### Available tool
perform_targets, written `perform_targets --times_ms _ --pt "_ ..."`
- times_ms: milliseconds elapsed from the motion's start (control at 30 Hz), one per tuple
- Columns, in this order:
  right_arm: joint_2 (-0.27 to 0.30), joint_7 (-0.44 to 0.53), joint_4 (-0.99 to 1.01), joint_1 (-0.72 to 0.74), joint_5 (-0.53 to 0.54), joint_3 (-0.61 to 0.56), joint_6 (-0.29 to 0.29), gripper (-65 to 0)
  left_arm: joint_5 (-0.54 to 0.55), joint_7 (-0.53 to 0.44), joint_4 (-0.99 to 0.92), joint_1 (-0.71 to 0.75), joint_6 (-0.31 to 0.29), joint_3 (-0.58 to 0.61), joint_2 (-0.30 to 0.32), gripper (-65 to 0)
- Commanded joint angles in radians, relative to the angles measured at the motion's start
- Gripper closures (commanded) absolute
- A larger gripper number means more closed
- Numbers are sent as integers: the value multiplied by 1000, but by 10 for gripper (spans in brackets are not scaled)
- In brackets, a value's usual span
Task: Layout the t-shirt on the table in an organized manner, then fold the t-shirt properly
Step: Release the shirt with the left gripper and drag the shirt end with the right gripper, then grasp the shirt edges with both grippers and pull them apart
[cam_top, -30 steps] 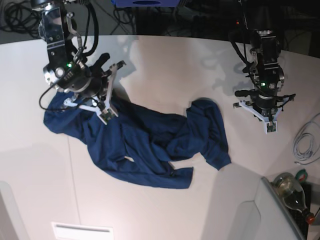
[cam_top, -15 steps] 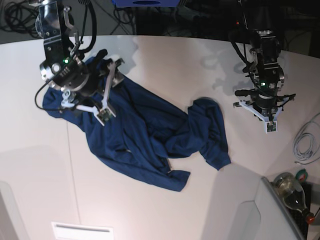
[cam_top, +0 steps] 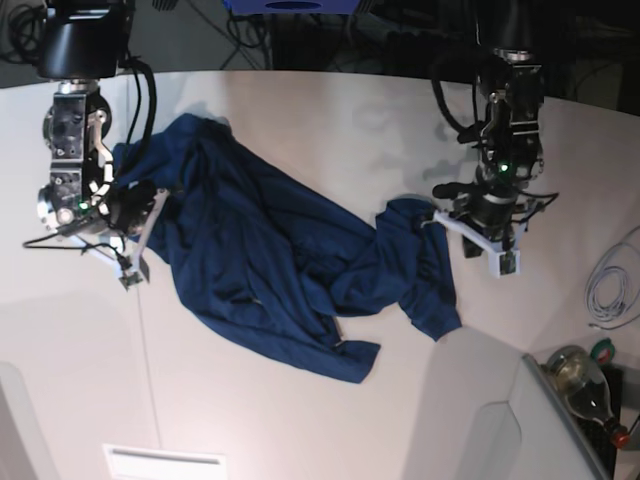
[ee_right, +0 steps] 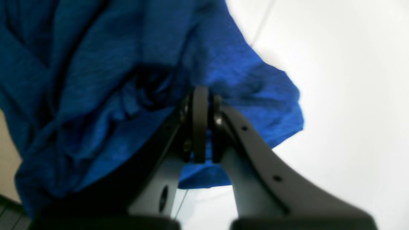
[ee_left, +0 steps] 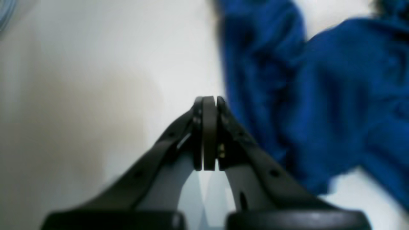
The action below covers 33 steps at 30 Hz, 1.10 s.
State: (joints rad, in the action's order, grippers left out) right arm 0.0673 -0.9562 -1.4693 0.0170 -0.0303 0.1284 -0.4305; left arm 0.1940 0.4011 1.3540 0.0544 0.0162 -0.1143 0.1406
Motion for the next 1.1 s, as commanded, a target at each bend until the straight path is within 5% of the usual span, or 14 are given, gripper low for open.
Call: perform_targets --times_ms 0,300,567,733,800,967,1067 --pt "6 12 17 16 3 1 -3 -8 3 -23 -26 -54 3 32 7 0" --pt "85 236 440 185 3 3 -3 -8 -172 -235 -585 -310 5 149 -77 0" --pt "131 421 715 393 3 1 -3 -11 -215 -236 -462 -213 8 146 3 0" --pt "122 299 490 378 10 -3 -3 -18 -215 -235 -341 -187 8 146 12 0" --pt "78 233 324 338 10 -3 -3 -66 -215 -224 -305 -178 8 146 12 0" --pt "-21 188 210 360 5 -5 -4 -347 -216 -140 -218 -175 8 146 7 0" --pt "-62 205 342 436 10 -5 -4 -375 -218 -110 -161 -161 8 146 11 0"
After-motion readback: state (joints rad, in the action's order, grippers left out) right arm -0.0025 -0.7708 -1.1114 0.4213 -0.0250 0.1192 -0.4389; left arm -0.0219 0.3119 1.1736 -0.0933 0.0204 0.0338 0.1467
